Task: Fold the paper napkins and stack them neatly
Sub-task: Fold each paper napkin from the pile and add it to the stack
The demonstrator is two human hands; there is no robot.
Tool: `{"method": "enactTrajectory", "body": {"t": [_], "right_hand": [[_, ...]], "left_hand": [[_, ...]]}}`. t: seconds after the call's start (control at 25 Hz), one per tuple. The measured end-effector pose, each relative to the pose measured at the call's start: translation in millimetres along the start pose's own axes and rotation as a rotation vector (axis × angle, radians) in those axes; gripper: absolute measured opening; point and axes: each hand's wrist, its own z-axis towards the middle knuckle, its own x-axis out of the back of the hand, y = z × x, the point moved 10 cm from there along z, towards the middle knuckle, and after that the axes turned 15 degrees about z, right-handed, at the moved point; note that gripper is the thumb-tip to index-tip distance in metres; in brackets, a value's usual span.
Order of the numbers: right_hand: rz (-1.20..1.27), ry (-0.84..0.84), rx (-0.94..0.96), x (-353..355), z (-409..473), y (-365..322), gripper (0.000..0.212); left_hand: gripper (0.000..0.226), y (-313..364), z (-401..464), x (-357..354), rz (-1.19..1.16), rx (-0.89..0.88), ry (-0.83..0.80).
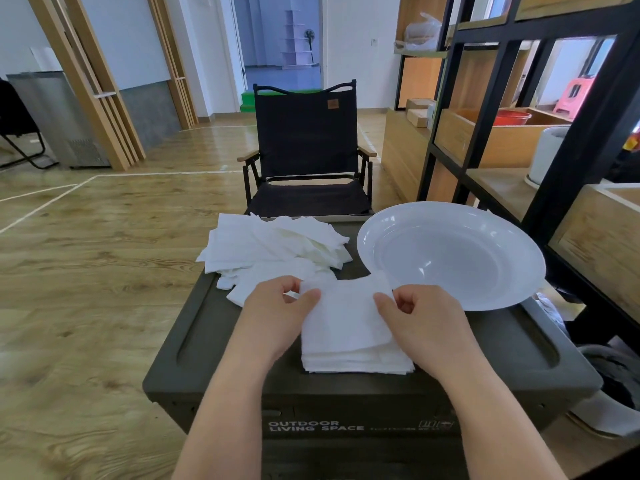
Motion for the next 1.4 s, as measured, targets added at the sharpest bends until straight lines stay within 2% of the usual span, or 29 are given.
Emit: {"method": "enactTrajectory", "body": {"t": [0.32,0.68,0.76,0.84,0.92,1.0,1.08,1.16,1.24,1.4], "right_hand": [[-0.186,-0.109,-0.168,-3,-1,29,0.038],[-0.239,-0.124,-0.183,-10,-1,37,0.030],[-0.250,-0.129,-0.190,-11,-1,37,0.031],[-0.254,-0.131,-0.203,-10,0,38,0.031],[-0.250,-0.139,-0.216,-11,-1,39,0.031],[-0.236,-0.142,-0.223,-11,-1,40,0.031],[-0.228,-0.141,-0.224,-11,-1,39,0.030],[-0.221,-0.132,-0.220,-10,-1,38,0.032],[-0.201,-0.088,-0.208,-7,-1,33,0.033],[-0.122,0.077,-0.039,8,-2,3,0.028]], "left_hand": [[0.021,-2,2,-11,0.197,0.023,-0.014],[0.022,-9,6,-17,0.332,0.031,-0.027],[0.020,-9,7,-10,0.357,0.037,0.041],[0.016,-10,7,10,0.391,0.034,0.204],[0.033,-12,8,25,0.500,0.022,0.311],[0.048,-21,13,26,0.576,0.043,0.275],[0.040,-24,14,25,0.568,0.035,0.271],[0.020,-18,13,29,0.555,-0.034,0.358],[0.012,-12,9,36,0.516,-0.068,0.438],[0.005,1,-4,55,0.230,-0.101,0.499]]}}
